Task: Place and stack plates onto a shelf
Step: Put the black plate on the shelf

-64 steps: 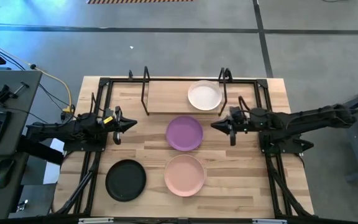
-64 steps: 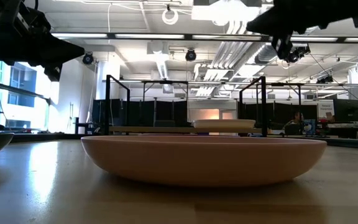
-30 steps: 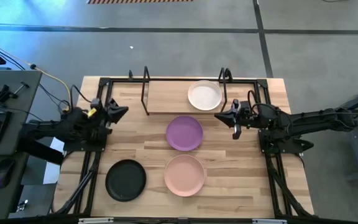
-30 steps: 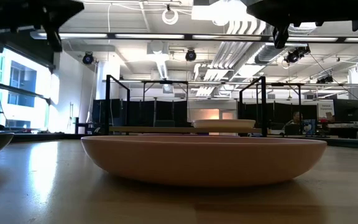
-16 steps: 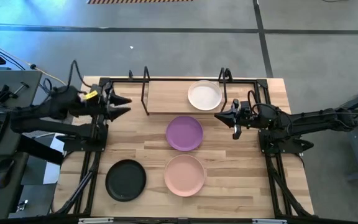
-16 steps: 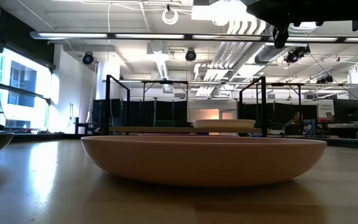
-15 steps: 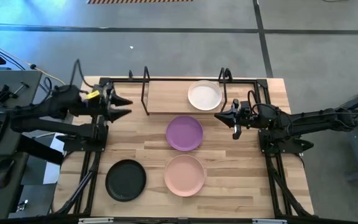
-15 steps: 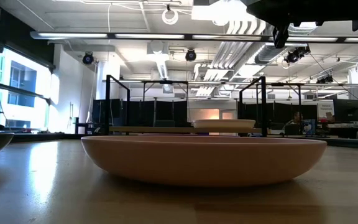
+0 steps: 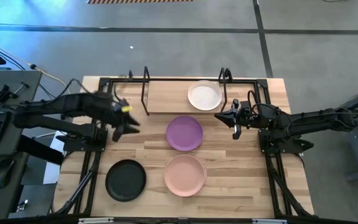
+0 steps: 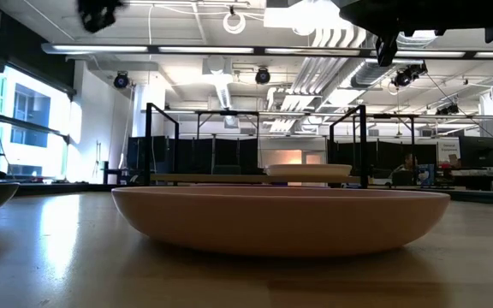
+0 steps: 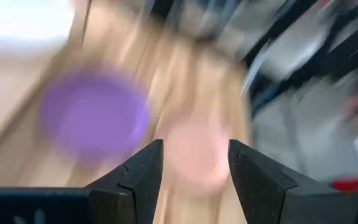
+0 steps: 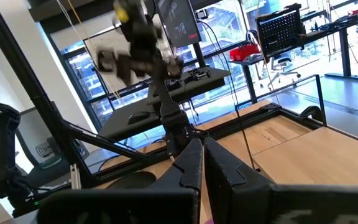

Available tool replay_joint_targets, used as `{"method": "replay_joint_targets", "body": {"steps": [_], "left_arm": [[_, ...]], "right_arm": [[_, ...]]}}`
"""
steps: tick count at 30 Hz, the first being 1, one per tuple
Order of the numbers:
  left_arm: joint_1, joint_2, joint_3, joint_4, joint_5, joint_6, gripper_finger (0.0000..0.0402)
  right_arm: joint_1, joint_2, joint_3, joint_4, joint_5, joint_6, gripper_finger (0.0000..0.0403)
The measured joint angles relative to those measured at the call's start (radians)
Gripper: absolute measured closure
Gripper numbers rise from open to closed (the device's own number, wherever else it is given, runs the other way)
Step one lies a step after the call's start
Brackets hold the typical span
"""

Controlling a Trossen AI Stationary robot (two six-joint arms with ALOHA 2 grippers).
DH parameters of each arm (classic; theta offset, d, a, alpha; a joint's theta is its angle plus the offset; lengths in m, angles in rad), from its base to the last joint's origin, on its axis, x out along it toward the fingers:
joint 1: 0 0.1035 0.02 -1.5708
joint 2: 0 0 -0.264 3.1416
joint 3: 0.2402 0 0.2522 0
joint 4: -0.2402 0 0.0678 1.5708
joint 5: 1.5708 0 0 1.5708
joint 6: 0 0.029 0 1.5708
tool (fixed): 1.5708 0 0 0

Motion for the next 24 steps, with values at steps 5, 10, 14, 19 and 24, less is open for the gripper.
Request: {"method": "replay_joint_targets", "body": {"steps": [5,10,14,19,24], "left_arm": [[-0.072,0.068,-0.012,-0.402,0.002,-0.076,0.0234],[-0.257,0.041,-0.145,-0.333,0.025,-0.106,0.0239],[-0.364,0.039,-0.294,-0.203,-0.046,-0.213,0.0241],[-0.409,0.109,-0.425,-0.076,-0.055,-0.345,0.0242],[-0.435,0.188,-0.442,-0.033,-0.070,-0.341,0.0247]], "right_arm": [[0.000,0.000,0.000,0.000,0.000,0.000,0.0403],[0.000,0.000,0.000,-0.015,0.000,0.001,0.0403],[0.000,0.000,0.001,-0.040,0.000,0.006,0.0403],[0.000,0.000,0.001,-0.055,0.000,0.009,0.0403],[0.000,0.000,0.001,-0.070,0.000,0.008,0.0403]]}}
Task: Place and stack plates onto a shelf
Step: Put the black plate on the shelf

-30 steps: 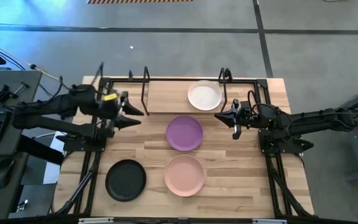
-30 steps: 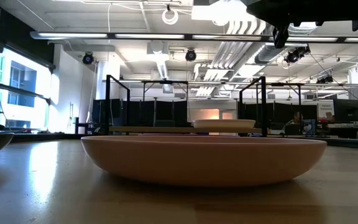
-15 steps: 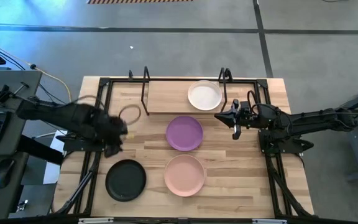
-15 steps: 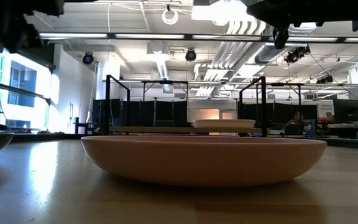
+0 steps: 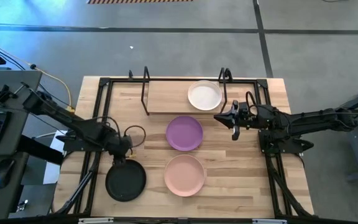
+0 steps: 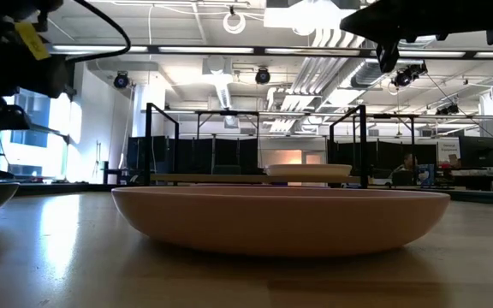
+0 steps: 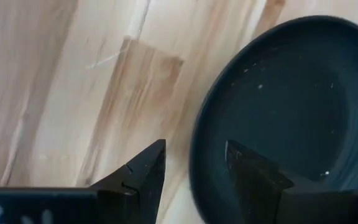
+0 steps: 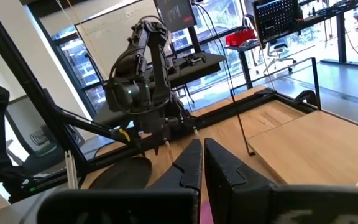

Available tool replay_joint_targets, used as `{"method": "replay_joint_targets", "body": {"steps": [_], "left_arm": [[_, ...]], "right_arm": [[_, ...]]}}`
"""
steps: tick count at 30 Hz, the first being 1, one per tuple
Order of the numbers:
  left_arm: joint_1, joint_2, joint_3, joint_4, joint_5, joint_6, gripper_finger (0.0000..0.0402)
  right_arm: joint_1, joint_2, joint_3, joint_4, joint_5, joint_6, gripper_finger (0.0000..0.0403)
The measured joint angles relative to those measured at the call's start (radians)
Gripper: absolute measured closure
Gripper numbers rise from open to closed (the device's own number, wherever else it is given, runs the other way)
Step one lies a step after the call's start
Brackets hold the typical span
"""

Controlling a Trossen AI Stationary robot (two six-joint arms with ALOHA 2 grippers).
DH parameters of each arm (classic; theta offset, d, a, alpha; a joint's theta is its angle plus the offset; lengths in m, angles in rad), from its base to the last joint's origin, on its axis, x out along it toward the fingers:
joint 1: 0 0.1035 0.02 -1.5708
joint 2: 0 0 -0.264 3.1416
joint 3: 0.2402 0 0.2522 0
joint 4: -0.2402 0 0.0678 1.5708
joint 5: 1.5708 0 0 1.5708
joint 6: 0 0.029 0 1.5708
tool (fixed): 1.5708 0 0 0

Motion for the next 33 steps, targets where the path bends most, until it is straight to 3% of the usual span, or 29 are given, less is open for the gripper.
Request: {"method": "replay_joint_targets", "body": {"steps": [21,33], "left_arm": [[-0.074,0.180,0.001,0.065,-0.085,0.107,0.0250],[-0.074,0.266,0.001,0.121,-0.074,0.116,0.0257]], "right_arm": [[0.000,0.000,0.000,-0.041,-0.002,0.000,0.0403],[0.000,0.000,0.000,-0.049,-0.002,0.003,0.0403]]}}
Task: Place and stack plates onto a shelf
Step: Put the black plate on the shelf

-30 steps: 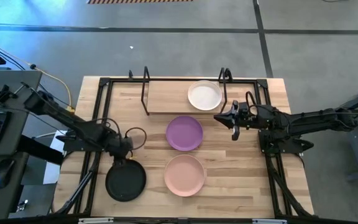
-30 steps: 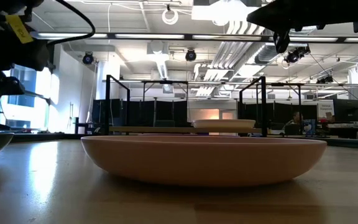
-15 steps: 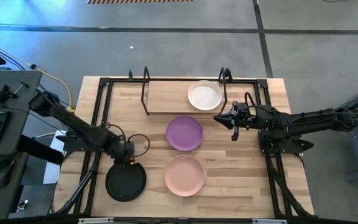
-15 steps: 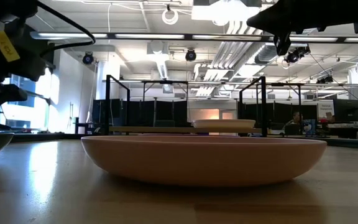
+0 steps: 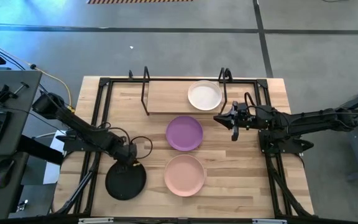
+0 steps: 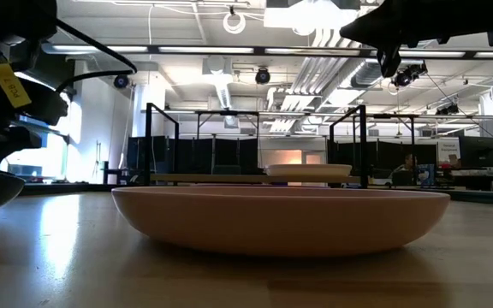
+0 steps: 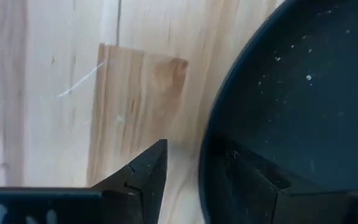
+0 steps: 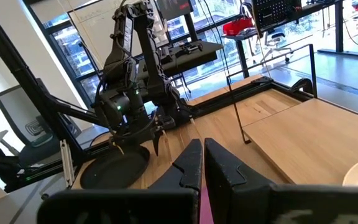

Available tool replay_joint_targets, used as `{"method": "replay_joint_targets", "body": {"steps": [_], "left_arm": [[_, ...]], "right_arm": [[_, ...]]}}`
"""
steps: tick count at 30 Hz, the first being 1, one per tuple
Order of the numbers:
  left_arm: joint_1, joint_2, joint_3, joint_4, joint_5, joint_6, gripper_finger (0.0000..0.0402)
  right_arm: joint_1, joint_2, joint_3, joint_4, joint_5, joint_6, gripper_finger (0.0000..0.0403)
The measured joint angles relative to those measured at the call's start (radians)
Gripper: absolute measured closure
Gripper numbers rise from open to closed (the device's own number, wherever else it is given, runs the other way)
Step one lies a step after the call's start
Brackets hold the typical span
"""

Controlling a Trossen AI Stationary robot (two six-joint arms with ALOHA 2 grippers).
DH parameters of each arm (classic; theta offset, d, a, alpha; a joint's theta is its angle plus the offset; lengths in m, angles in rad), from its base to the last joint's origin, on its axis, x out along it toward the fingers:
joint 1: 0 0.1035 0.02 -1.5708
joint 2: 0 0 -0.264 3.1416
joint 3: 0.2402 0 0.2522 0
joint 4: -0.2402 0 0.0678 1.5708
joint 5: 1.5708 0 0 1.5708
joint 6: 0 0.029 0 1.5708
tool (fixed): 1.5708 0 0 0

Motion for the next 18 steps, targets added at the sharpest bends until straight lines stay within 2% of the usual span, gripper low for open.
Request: {"method": "replay_joint_targets", "body": {"steps": [3,8,9,14,18], "left_arm": [[0.000,0.000,0.000,0.024,0.012,0.000,0.0283],[0.001,-0.003,0.000,0.054,0.100,-0.023,0.0379],[0.001,-0.006,0.001,0.061,0.120,-0.040,0.0388],[0.005,-0.044,0.024,0.041,0.155,-0.111,0.0396],[0.052,-0.094,0.109,-0.001,0.169,-0.149,0.0398]], "right_arm": [[0.000,0.000,0.000,-0.002,0.000,0.000,0.0403],[0.000,0.000,0.000,-0.005,0.000,0.000,0.0403],[0.000,0.000,0.000,-0.005,0.000,0.000,0.0403],[0.000,0.000,0.000,-0.005,0.000,0.000,0.0403],[0.000,0.000,0.000,-0.005,0.000,-0.001,0.0403]]}}
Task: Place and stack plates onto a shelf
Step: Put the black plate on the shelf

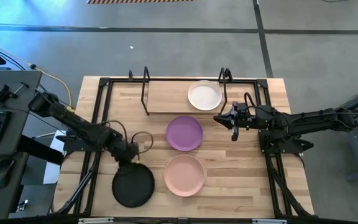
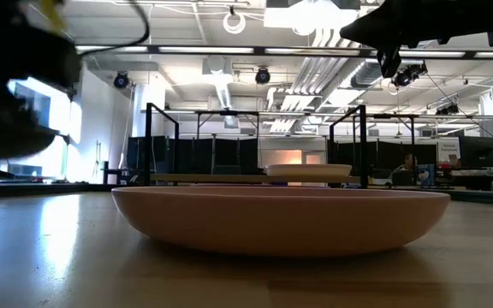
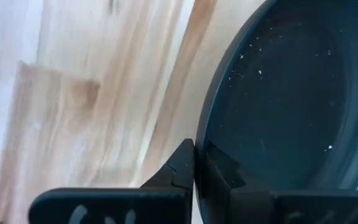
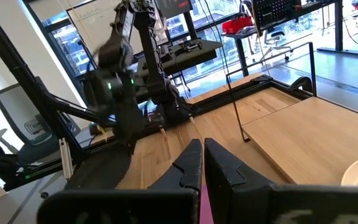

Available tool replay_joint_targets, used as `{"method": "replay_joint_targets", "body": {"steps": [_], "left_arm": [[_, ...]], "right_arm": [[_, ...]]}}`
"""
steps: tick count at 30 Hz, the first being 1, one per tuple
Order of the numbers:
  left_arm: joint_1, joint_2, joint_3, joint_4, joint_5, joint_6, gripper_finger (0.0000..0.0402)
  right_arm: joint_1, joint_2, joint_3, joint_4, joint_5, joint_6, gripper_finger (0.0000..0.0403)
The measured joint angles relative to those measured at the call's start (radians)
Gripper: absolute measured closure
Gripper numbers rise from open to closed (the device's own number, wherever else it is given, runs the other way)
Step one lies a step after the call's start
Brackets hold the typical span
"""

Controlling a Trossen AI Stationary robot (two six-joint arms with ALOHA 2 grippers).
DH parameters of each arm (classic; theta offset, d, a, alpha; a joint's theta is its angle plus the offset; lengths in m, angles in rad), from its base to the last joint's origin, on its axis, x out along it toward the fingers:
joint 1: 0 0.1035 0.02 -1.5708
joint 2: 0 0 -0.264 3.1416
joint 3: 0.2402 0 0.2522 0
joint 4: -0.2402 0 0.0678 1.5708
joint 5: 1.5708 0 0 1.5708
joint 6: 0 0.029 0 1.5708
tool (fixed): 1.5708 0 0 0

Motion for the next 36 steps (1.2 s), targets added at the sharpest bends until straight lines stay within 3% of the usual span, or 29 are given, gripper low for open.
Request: {"method": "replay_joint_targets", "body": {"steps": [8,15,19,23,28,36], "left_arm": [[0.283,0.035,0.374,-0.099,-0.079,0.125,0.0400],[0.639,0.245,0.729,-0.105,-0.134,0.388,0.0400],[0.814,0.369,0.870,-0.114,-0.144,0.478,0.0401],[0.944,0.475,0.953,-0.188,-0.164,0.543,0.0401],[1.059,0.566,0.969,-0.262,-0.184,0.592,0.0401],[1.143,0.654,0.970,-0.282,-0.176,0.612,0.0401]], "right_arm": [[-0.002,0.000,0.000,0.000,0.000,-0.002,0.0403],[-0.002,0.000,0.000,-0.006,0.000,-0.002,0.0403],[-0.002,0.000,0.000,-0.006,-0.001,-0.001,0.0403],[-0.002,0.000,0.000,-0.006,-0.001,0.021,0.0403],[-0.002,0.000,0.000,-0.011,-0.006,0.053,0.0403],[-0.002,0.000,0.000,-0.015,-0.008,0.052,0.0403]]}}
